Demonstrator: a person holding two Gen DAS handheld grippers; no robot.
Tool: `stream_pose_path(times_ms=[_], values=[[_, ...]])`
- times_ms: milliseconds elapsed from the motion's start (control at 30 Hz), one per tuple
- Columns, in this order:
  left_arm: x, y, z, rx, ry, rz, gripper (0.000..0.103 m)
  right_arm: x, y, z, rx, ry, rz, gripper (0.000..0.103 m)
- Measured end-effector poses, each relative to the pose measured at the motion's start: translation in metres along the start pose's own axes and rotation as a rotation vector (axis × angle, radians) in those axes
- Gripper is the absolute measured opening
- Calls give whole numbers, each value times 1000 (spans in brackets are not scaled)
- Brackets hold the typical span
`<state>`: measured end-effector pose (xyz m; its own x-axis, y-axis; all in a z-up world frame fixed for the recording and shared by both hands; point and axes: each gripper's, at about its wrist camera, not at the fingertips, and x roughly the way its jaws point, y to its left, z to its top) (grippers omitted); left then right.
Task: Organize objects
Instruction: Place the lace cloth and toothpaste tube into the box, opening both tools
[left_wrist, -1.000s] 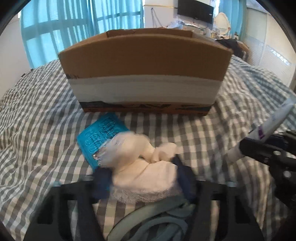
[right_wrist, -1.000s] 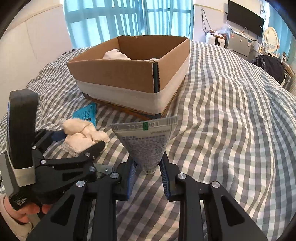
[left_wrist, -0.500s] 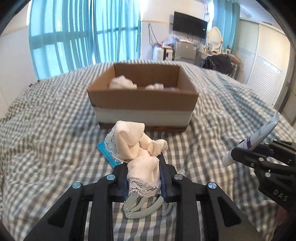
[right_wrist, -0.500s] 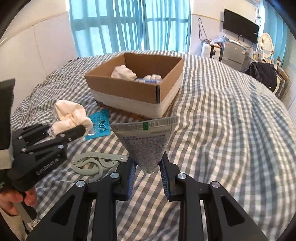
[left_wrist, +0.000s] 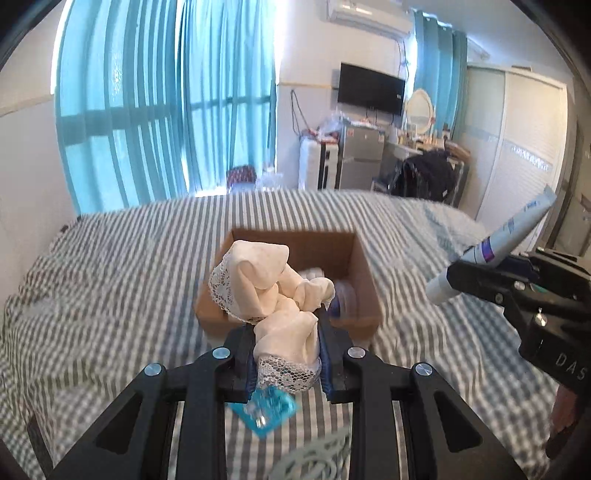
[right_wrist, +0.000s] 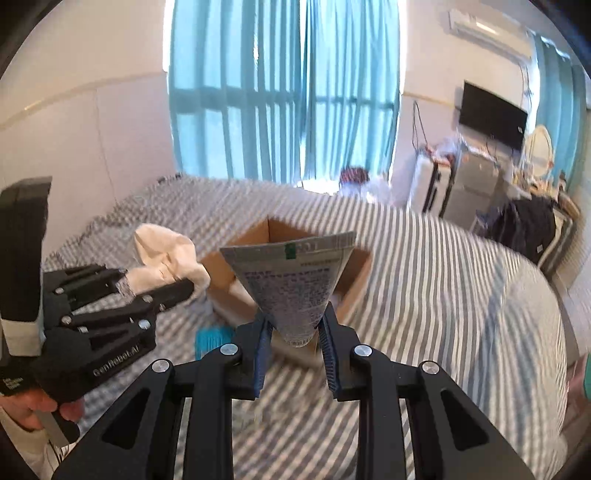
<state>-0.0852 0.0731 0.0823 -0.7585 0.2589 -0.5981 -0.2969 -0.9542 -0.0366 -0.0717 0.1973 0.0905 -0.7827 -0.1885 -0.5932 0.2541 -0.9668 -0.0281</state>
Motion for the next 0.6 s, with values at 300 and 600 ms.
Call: stream_pose_path(times_ms=[300, 600], values=[[39, 24, 59, 10, -37, 44, 26, 49, -9, 68, -48, -27, 26, 24], [123, 21, 52, 48, 41, 44, 26, 161, -23, 50, -102, 166, -23, 24]])
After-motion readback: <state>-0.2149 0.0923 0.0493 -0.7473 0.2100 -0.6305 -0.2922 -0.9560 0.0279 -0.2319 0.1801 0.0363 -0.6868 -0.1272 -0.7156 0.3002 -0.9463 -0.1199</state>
